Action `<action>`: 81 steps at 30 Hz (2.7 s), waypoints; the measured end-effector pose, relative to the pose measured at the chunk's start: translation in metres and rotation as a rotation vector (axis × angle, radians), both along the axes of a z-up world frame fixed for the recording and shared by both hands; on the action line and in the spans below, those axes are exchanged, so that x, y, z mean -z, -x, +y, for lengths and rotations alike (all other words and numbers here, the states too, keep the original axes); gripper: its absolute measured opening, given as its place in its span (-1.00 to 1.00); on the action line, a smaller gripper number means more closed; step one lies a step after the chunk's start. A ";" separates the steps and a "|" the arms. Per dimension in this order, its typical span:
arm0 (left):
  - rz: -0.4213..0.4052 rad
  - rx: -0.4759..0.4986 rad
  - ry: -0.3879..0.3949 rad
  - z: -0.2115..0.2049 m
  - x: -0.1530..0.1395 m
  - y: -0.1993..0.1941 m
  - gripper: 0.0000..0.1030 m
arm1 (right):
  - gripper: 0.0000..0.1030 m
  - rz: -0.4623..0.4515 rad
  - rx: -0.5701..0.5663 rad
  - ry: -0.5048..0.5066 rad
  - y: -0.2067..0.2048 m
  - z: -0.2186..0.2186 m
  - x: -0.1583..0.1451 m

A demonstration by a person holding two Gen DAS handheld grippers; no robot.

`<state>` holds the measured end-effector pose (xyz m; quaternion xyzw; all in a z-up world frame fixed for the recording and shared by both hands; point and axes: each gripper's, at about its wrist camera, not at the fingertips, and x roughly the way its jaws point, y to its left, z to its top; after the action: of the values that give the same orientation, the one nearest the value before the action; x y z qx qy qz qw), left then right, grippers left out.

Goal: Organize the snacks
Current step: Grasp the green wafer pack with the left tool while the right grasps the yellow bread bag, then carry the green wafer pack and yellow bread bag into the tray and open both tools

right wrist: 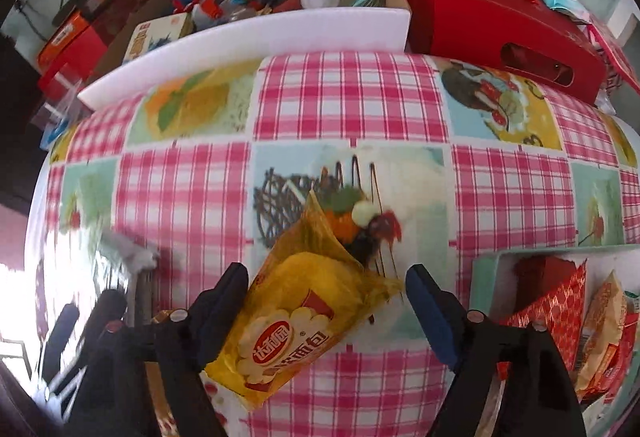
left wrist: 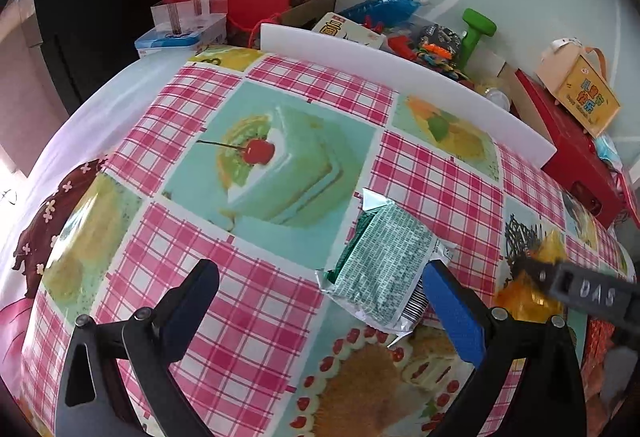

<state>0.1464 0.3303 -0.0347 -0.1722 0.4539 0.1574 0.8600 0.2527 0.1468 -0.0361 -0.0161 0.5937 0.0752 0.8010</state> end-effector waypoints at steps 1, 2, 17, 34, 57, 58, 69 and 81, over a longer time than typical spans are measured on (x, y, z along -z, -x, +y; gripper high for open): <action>-0.003 0.011 0.001 -0.002 0.001 -0.001 0.97 | 0.58 0.001 -0.015 -0.002 0.005 0.000 0.000; -0.010 0.027 0.001 -0.004 0.001 -0.002 0.97 | 0.57 0.002 -0.025 -0.003 0.007 0.001 0.000; -0.012 0.160 0.002 -0.028 0.006 -0.013 0.19 | 0.54 0.001 -0.116 0.015 0.032 0.000 -0.001; 0.099 0.092 0.076 -0.024 0.001 0.028 0.09 | 0.65 0.018 -0.129 0.025 0.061 -0.002 -0.006; 0.114 0.107 0.069 -0.020 0.001 0.064 0.32 | -0.07 0.033 -0.047 -0.082 0.079 -0.005 -0.001; 0.115 0.109 0.058 -0.022 0.002 0.060 0.32 | -0.08 0.018 -0.045 -0.085 0.085 -0.007 -0.002; 0.087 0.108 0.030 -0.038 0.001 0.046 0.04 | -0.09 -0.127 0.020 -0.187 0.145 -0.040 -0.034; -0.042 0.136 -0.001 -0.069 -0.050 0.060 0.03 | -0.09 -0.317 0.078 -0.298 0.174 -0.086 -0.092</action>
<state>0.0865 0.2615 0.0155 -0.1436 0.4462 0.0952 0.8782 0.0787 0.0608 0.0559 0.1137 0.4427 0.1277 0.8802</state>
